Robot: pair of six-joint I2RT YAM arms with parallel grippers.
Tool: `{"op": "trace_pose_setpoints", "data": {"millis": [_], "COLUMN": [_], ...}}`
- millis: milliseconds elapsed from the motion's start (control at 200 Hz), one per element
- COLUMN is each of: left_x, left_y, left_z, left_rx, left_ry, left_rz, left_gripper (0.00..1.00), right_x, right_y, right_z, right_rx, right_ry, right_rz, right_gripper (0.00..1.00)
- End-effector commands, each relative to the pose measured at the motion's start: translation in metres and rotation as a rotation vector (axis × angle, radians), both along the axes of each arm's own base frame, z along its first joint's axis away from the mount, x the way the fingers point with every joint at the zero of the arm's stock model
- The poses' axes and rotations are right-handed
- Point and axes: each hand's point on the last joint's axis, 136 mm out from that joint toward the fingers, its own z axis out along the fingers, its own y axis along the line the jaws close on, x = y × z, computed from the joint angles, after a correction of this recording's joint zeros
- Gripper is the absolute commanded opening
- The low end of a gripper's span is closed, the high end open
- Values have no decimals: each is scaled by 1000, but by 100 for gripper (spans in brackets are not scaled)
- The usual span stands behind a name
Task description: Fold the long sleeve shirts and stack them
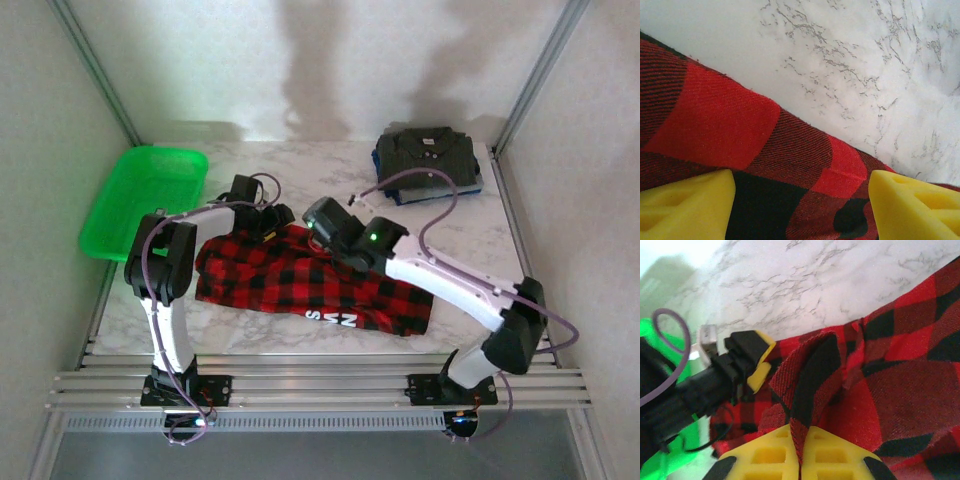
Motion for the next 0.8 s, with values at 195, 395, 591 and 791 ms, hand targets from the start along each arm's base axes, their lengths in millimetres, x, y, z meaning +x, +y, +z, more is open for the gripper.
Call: {"op": "trace_pose_setpoints", "data": {"millis": [195, 395, 591, 791], "left_x": [31, 25, -17, -88], "left_y": [28, 60, 77, 90], "left_z": [61, 143, 198, 208], "left_rx": [68, 66, 50, 28], "left_ry": [-123, -237, -310, -315], "left_rz": [106, 233, 306, 366], "left_gripper": [73, 75, 76, 79], "right_x": [-46, -64, -92, -116], "right_y": [4, 30, 40, 33], "right_z": [-67, -116, -126, -105], "right_rx": [106, 206, 196, 165], "right_ry": [-27, -6, 57, 109], "right_rz": [-161, -204, -182, -57], "right_gripper": [0, 4, 63, 73]}}
